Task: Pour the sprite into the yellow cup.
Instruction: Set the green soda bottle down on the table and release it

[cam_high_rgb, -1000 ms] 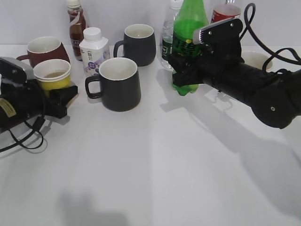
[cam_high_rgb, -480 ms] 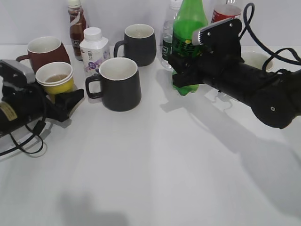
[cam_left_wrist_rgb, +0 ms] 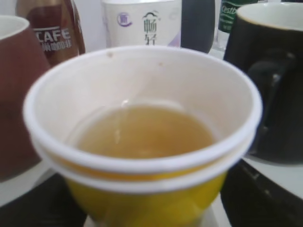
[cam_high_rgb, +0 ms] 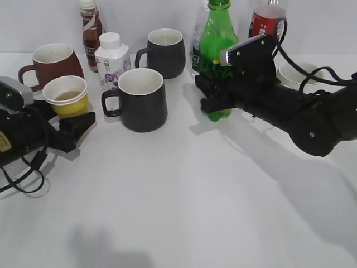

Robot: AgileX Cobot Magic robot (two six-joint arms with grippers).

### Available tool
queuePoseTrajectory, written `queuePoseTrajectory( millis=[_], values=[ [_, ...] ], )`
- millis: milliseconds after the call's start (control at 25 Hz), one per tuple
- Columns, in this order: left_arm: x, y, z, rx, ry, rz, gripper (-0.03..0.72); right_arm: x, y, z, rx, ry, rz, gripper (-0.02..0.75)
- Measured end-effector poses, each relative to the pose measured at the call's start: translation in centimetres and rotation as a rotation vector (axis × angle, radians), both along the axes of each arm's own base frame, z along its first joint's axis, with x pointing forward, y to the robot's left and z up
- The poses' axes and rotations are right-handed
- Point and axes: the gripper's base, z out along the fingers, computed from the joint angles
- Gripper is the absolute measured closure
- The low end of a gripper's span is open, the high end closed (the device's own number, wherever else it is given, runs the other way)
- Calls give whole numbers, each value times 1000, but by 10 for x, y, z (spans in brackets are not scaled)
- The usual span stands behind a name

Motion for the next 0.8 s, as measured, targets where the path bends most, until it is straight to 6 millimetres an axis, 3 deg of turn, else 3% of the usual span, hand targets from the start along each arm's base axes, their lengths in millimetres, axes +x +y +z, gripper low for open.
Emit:
queuePoseTrajectory(
  millis=[240, 400, 480, 800],
  values=[
    [-15, 5, 0, 4, 30, 48, 67, 1, 1, -1, 7, -7, 8, 318],
    [-25, 7, 5, 6, 29, 63, 67, 1, 1, -2, 45, 30, -8, 144],
    [-31, 8, 9, 4, 31, 78, 67, 1, -1, -1, 52, 67, -31, 93],
    [-67, 20, 26, -31, 72, 196, 76, -12, -10, 6, 74, 177, -73, 87]
  ],
)
